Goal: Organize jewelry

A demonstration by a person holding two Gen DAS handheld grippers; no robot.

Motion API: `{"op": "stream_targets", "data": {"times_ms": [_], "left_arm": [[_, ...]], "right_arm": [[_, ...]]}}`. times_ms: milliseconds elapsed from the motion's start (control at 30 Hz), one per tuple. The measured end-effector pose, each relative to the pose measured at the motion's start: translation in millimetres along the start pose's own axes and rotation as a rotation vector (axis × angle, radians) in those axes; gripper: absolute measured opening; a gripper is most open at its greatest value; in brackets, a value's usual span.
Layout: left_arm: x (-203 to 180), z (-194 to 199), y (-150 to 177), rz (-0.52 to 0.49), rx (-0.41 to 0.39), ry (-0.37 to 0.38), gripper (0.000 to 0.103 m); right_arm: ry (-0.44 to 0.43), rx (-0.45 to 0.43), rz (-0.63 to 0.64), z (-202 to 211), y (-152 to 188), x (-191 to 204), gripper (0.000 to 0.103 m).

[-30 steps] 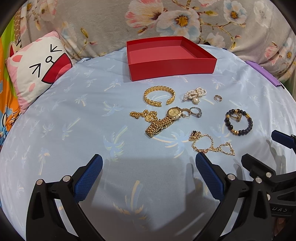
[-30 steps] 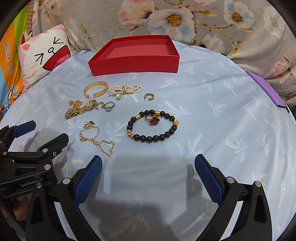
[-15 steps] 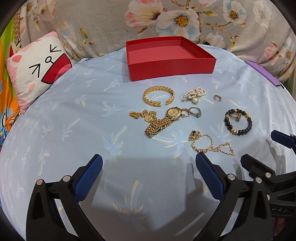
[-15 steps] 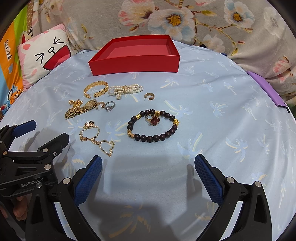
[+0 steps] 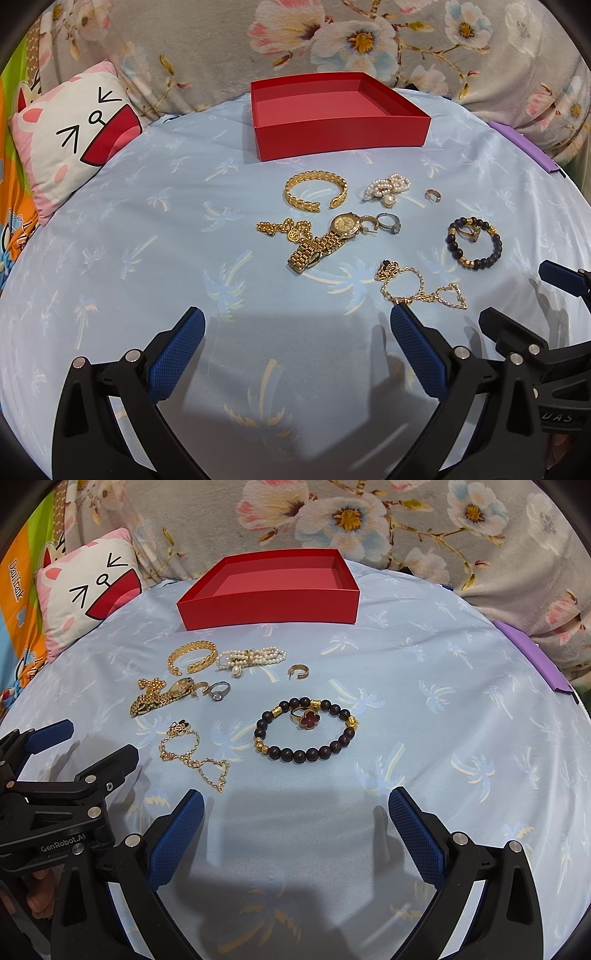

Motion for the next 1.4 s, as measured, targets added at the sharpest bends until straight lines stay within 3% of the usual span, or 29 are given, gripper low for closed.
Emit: {"op": "stream_targets", "data": {"times_ms": [267,333,467,633,867,1133,1233,1400], "left_arm": [[15,-7,1,0.084,0.06,0.093,0.098],[19,-4,-6,0.09,0.043,0.099,0.098],[11,3,-30,0.012,-0.013,0.112,0.097],[-16,-15,-49,-0.086,-0.017,0.182,0.07],[-34,-47,-52,-0.126,0.056,0.195,0.057],[-35,-55,-47,-0.133,0.078,0.205,0.03],[-36,-54,-45,-0.143,0.073,0.201,0.023],[-34,-51,-44,-0.126,0.073,0.206,0.022]], "right_arm": [[-0.032,0.022,-0.03,-2,-1,-4,0.098],[-0.052,0.04,-0.042,-3,0,-7,0.098],[-0.059,0.041,-0.041,-1,-2,-12,0.098],[-0.067,0.02,-0.051,5,-6,-17,0.098],[-0.051,-0.017,-0.064,11,-13,-26,0.098],[-0.055,-0.013,-0.088,8,-16,-32,0.098],[-0.052,-0.014,-0.094,8,-16,-33,0.098],[-0.039,-0.011,-0.101,6,-16,-36,0.098]]}}
Point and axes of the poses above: each gripper's, at about its wrist camera, not at the fingertips, and z roughly against the way its jaws point, x to its left, y to its underside, the point moved 6 cm from there along -z, roughly the way its jaws point, and after that the axes turned 4 degrees about y, right-handed, at the moved point
